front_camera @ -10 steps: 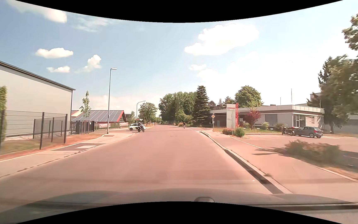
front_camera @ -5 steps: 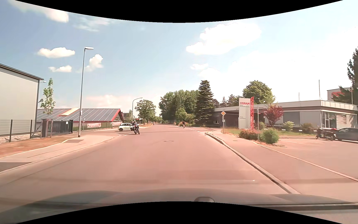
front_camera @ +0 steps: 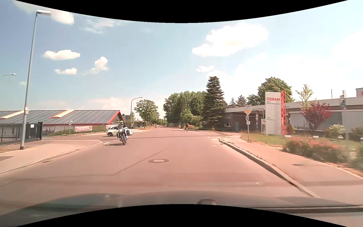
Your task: Follow the waypoints while adhering to traffic rules and regulations
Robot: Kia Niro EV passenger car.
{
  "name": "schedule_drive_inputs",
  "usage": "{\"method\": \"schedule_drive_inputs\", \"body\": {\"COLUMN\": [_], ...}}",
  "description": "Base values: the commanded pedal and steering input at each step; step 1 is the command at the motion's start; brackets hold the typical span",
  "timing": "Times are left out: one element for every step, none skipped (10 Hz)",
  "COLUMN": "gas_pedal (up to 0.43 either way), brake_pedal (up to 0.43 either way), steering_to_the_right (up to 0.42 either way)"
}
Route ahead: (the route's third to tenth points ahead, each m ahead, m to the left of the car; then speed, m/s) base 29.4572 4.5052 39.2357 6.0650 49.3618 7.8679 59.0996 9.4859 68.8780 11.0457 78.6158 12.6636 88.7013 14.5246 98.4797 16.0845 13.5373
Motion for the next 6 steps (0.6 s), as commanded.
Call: {"method": "schedule_drive_inputs", "body": {"gas_pedal": [0.138, 0.118, 0.118, 0.110, 0.087, 0.087], "brake_pedal": [0.000, 0.000, 0.000, 0.000, 0.000, 0.000], "steering_to_the_right": [-0.020, -0.020, -0.020, -0.020, -0.021, -0.020]}}
